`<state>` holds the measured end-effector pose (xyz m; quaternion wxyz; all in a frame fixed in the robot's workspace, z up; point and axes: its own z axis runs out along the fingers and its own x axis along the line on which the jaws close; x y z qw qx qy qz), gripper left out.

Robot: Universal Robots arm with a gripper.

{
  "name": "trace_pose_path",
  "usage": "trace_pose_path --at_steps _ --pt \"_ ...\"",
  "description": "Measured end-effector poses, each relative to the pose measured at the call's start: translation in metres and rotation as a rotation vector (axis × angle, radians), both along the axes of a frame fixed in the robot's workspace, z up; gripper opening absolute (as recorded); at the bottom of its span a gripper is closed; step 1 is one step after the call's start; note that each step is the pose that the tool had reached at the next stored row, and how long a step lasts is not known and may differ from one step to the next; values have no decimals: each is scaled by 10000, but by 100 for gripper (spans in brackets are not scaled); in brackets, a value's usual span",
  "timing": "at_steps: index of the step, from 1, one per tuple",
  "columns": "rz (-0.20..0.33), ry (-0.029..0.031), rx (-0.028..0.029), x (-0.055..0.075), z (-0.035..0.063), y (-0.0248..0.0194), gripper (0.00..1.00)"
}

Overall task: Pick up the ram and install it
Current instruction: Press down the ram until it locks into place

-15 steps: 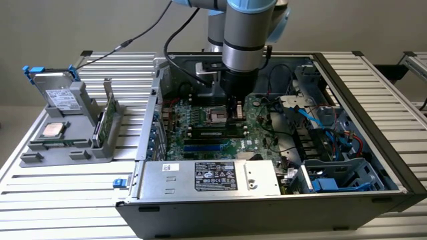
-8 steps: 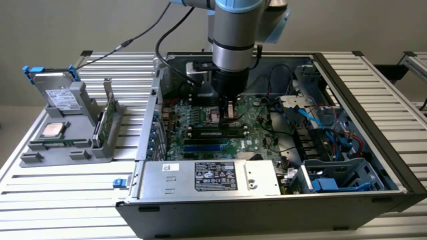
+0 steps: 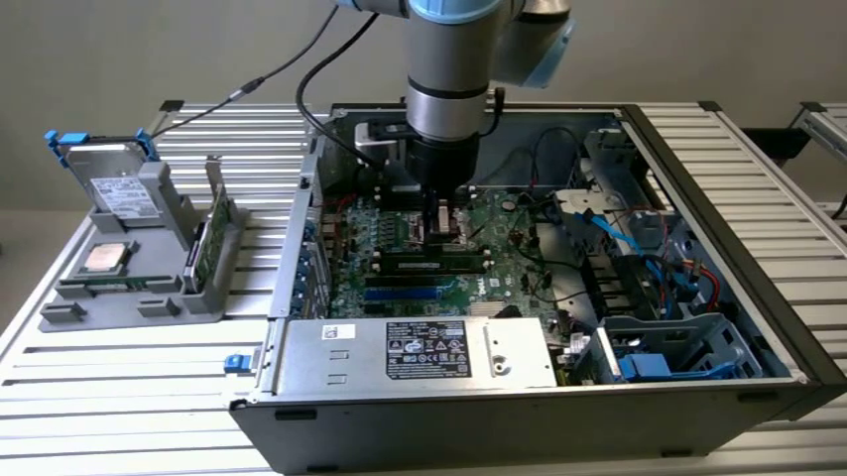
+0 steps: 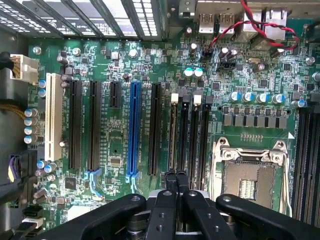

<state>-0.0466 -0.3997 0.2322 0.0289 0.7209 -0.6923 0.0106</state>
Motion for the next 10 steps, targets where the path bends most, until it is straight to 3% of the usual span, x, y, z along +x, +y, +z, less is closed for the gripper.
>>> trace_pose_path --at_steps 10 --pt "-1 0 -7 -12 -75 0 10"
